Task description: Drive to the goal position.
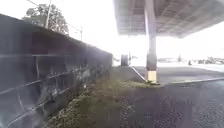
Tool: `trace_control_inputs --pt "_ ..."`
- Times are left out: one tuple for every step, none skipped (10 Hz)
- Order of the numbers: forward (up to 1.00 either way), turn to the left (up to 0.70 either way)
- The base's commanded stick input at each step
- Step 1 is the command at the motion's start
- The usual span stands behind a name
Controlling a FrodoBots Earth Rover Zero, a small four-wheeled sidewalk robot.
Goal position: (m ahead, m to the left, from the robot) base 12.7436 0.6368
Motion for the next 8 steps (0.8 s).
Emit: trace_control_inputs --pt "0.50 0.00" --pt "0.50 0.00" --pt "0.50 0.00" --pt "0.50 0.00" --pt "0.50 0.00" --pt "0.50 0.00" --pt "0.50 0.00" --pt "0.50 0.00"
